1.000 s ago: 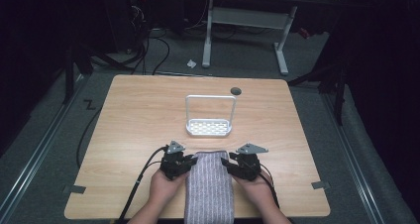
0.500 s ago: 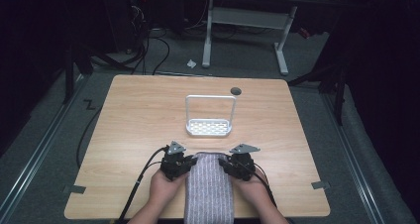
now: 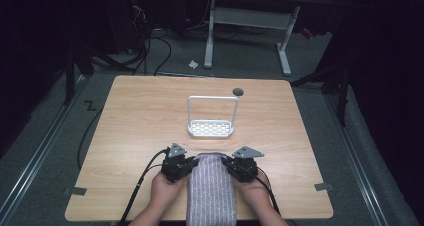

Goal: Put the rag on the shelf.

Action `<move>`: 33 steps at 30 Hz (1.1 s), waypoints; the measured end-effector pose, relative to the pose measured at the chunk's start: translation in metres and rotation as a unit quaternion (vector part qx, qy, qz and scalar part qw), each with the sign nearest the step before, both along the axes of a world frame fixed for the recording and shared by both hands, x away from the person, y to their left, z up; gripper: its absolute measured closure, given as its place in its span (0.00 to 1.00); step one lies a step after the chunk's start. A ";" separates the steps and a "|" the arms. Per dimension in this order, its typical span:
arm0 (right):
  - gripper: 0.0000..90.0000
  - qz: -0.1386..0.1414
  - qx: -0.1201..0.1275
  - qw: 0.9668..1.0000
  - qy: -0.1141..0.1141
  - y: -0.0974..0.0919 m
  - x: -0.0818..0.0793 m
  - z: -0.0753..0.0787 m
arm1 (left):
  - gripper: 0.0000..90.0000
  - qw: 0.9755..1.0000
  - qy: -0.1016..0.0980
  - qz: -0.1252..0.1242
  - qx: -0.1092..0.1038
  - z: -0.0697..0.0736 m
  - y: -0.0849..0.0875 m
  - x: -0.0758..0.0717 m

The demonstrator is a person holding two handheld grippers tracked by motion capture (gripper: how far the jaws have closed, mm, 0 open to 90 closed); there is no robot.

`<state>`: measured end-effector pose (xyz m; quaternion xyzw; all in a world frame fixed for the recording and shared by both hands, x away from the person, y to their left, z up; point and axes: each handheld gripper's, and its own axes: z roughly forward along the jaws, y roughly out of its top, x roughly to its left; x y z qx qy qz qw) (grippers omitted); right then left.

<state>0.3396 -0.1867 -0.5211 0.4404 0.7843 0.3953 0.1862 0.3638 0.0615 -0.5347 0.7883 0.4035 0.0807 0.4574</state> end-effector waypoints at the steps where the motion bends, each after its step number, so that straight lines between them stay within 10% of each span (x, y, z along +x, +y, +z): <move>1: 0.93 -0.001 -0.002 1.000 -0.011 0.001 -0.002 0.002 | 0.88 1.000 -0.013 0.000 0.000 0.001 0.000 -0.002; 15: 0.93 -0.004 0.007 0.997 -0.083 0.001 -0.020 0.019 | 0.88 0.995 -0.096 0.024 -0.028 0.027 0.001 -0.026; 33: 0.93 -0.006 0.041 0.990 -0.137 -0.006 -0.021 0.048 | 0.89 0.989 -0.133 0.018 -0.058 0.062 -0.006 -0.030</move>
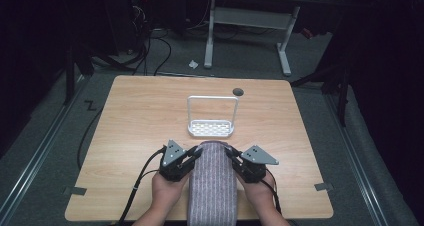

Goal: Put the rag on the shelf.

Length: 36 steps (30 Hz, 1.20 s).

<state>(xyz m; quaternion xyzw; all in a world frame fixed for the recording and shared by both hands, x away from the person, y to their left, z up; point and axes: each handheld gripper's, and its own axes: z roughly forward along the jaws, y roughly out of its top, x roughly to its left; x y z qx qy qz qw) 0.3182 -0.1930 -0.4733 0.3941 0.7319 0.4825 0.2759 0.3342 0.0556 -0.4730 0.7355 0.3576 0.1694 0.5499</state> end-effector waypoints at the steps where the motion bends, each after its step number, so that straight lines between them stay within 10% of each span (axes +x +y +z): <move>1: 0.93 -0.001 0.001 1.000 -0.001 0.000 0.001 0.002 | 0.89 1.000 -0.004 -0.001 -0.005 0.003 0.000 0.000; 36: 0.93 -0.027 0.034 0.994 -0.099 -0.001 0.015 0.079 | 0.89 0.995 -0.095 0.013 -0.037 0.083 -0.004 0.019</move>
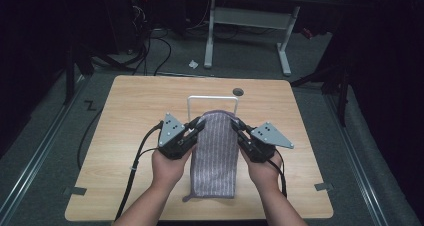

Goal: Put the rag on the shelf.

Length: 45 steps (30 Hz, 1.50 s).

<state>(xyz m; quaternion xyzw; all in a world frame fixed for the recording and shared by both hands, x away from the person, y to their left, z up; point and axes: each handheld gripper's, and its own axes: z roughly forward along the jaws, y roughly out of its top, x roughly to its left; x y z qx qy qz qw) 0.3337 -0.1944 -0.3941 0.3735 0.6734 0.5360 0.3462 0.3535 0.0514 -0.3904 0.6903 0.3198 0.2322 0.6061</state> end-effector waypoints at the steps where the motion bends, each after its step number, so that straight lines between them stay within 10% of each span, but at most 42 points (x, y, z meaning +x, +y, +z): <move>1: 0.93 0.000 0.002 1.000 -0.001 0.000 0.000 0.002 | 0.89 1.000 0.000 0.000 0.000 0.000 0.000 0.000; 23: 0.93 -0.008 0.022 0.999 -0.043 0.000 0.016 0.049 | 0.89 0.999 -0.053 0.010 -0.006 0.041 -0.001 0.023; 45: 0.93 -0.017 0.049 0.998 -0.023 0.001 0.087 0.069 | 0.89 0.998 -0.057 0.034 0.020 0.059 0.000 0.089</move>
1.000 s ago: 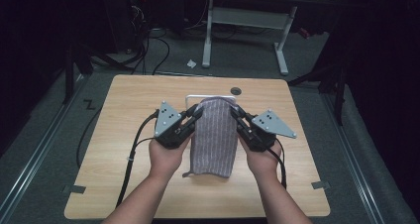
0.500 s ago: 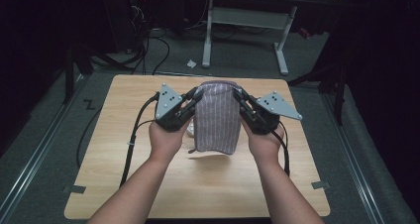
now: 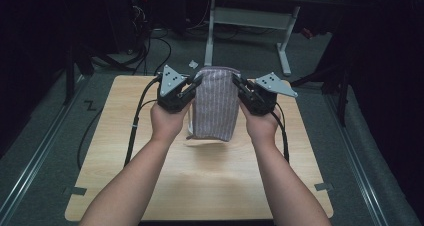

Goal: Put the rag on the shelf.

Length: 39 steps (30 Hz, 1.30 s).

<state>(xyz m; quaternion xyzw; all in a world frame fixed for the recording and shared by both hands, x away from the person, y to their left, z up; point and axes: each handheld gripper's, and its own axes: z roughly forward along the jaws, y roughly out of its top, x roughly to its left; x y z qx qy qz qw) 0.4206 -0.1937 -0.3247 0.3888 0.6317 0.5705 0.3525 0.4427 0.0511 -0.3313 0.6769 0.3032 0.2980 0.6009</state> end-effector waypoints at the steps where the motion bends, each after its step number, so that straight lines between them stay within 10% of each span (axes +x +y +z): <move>1: 0.93 0.000 0.000 1.000 0.000 0.000 0.000 0.000 | 0.89 1.000 0.001 0.001 -0.002 0.001 0.000 0.002; 23: 0.93 -0.016 -0.037 0.998 0.040 0.003 0.081 -0.005 | 0.88 0.999 0.044 0.021 0.015 -0.007 -0.004 0.081; 39: 0.92 -0.029 -0.092 0.988 0.121 0.012 0.115 -0.039 | 0.83 0.989 0.136 0.033 0.041 -0.040 -0.007 0.110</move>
